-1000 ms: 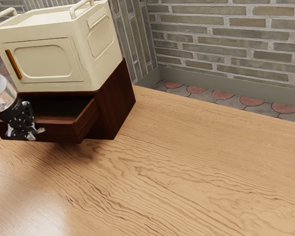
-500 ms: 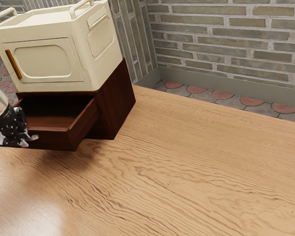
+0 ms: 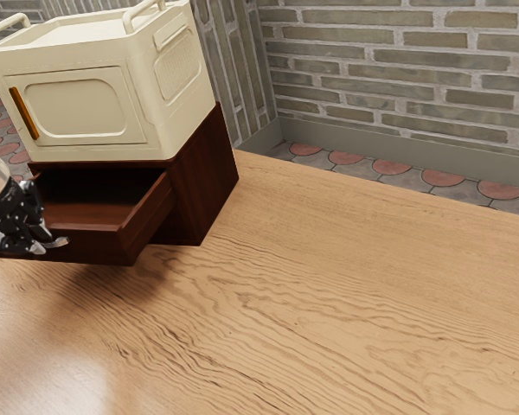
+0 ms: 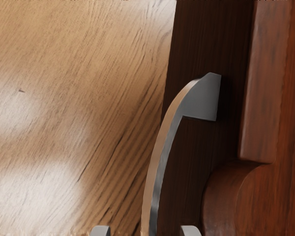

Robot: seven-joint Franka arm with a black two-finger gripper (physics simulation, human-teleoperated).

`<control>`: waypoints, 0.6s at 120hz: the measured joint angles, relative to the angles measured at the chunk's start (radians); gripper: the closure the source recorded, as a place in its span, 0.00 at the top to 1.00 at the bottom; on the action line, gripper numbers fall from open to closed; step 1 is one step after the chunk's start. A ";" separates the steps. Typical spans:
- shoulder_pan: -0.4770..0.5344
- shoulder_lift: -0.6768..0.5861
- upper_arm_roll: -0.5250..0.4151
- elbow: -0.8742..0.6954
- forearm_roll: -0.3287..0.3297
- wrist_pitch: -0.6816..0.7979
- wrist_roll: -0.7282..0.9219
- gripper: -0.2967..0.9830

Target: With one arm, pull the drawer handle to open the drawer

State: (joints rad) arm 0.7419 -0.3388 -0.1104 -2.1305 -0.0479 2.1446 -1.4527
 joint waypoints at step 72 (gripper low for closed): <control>-0.578 0.102 0.111 0.490 0.033 -0.647 -0.009 0.74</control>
State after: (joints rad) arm 0.1638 -0.2369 0.0002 -1.6405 -0.0154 1.4977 -1.4615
